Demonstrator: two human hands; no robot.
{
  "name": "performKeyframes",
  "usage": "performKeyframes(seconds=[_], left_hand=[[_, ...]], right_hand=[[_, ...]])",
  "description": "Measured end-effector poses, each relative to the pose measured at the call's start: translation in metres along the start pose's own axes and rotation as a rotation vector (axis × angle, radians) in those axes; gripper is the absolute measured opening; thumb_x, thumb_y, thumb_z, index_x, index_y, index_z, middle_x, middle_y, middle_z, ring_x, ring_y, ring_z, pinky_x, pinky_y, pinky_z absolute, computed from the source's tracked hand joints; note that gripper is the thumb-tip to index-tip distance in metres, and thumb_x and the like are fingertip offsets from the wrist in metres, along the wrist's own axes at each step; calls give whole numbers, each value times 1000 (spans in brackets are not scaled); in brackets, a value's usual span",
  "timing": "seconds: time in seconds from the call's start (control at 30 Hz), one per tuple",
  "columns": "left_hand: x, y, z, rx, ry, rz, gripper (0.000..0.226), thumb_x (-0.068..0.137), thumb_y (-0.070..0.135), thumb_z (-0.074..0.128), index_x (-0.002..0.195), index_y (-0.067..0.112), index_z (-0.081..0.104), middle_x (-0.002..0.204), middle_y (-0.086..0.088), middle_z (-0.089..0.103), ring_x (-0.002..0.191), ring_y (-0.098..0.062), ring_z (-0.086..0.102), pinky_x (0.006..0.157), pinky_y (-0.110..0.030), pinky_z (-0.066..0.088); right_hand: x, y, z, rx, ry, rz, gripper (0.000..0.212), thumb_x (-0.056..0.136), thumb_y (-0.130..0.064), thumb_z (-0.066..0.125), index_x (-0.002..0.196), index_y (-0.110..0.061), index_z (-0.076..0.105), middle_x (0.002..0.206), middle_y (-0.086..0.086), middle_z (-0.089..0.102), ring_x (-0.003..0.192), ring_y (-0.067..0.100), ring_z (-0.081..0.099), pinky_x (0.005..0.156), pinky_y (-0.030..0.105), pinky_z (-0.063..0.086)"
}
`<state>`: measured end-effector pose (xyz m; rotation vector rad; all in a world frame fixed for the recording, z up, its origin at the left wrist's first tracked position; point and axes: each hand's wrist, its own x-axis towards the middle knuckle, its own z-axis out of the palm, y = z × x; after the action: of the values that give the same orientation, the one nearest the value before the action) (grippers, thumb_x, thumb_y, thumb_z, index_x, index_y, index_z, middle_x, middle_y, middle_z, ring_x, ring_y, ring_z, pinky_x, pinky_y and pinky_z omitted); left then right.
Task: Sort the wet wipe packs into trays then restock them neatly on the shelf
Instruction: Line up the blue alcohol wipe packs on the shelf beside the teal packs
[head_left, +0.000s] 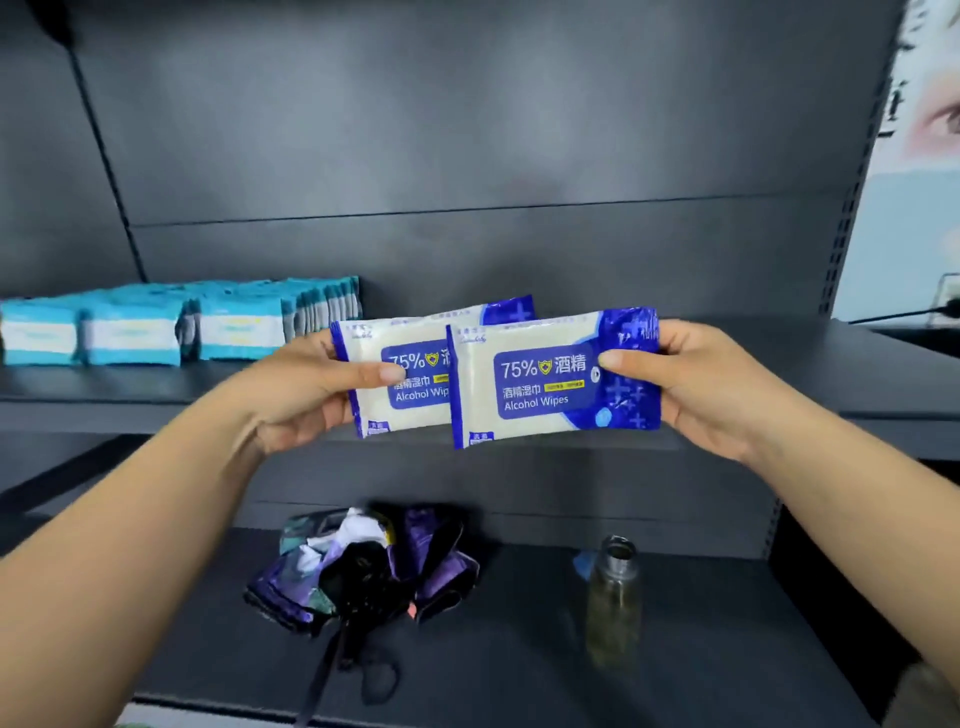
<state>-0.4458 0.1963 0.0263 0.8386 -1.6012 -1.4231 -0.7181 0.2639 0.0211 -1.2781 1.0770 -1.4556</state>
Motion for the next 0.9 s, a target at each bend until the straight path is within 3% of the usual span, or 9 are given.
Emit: performKeyframes(seconds=[0.1, 0.17, 0.33, 0.4, 0.5, 0.6, 0.7, 0.83, 0.9], left_hand=[[32, 6, -8, -18, 92, 12, 25, 69, -5, 64, 88, 10, 67, 77, -3, 74, 68, -12, 70, 55, -23, 56], [57, 6, -19, -19, 167, 30, 23, 78, -8, 57, 92, 10, 64, 76, -2, 73, 67, -11, 70, 56, -22, 56], [145, -6, -69, -47, 277, 54, 23, 80, -7, 60, 99, 6, 62, 74, -2, 73, 64, -12, 70, 56, -26, 57], [187, -12, -91, -40, 292, 46, 30, 78, -7, 64, 105, 3, 58, 83, -6, 72, 64, -14, 70, 60, -30, 59], [242, -21, -114, -30, 308, 42, 43, 74, -8, 67, 114, 0, 53, 98, -13, 68, 66, -15, 70, 68, -35, 58], [290, -36, -132, -29, 315, 52, 33, 75, -9, 67, 104, 1, 56, 94, -13, 67, 60, -12, 69, 66, -30, 58], [321, -49, -140, 38, 359, 55, 23, 76, -7, 68, 87, 7, 55, 87, -11, 65, 52, -8, 65, 60, -25, 57], [343, -71, -145, 71, 469, 59, 26, 76, -5, 70, 92, 9, 54, 103, -17, 64, 77, -24, 64, 81, -40, 54], [350, -77, -145, 103, 499, 74, 33, 77, -3, 69, 106, 5, 54, 105, -16, 63, 78, -22, 61, 73, -33, 55]], right_hand=[[38, 1, 2, 16, 29, -13, 14, 88, 2, 54, 86, -7, 64, 72, 3, 73, 64, 14, 70, 64, 31, 59], [65, 2, 6, -15, 57, -19, 12, 89, 1, 54, 86, -7, 63, 71, 3, 72, 62, 13, 70, 63, 31, 59], [158, 18, 20, -120, 145, -45, 9, 90, -4, 57, 85, -11, 62, 83, 5, 70, 68, 14, 69, 69, 31, 59], [201, 26, 27, -150, 189, -49, 7, 90, -6, 57, 86, -11, 61, 92, 9, 68, 78, 19, 67, 78, 37, 57], [255, 40, 33, -161, 292, -60, 10, 91, -5, 56, 84, -11, 61, 95, 10, 66, 78, 21, 66, 77, 36, 55], [298, 53, 31, -192, 381, -56, 7, 91, -5, 55, 93, -8, 61, 101, 12, 66, 85, 26, 65, 80, 39, 55], [322, 62, 24, -202, 439, -52, 13, 92, -4, 54, 82, -11, 60, 97, 11, 65, 83, 26, 64, 80, 40, 54], [339, 74, 18, -190, 469, -30, 18, 90, -2, 56, 77, -14, 58, 95, 12, 64, 74, 23, 63, 78, 38, 54], [344, 81, 17, -180, 477, -17, 16, 90, -2, 57, 78, -13, 59, 93, 12, 65, 71, 20, 63, 75, 36, 54]])
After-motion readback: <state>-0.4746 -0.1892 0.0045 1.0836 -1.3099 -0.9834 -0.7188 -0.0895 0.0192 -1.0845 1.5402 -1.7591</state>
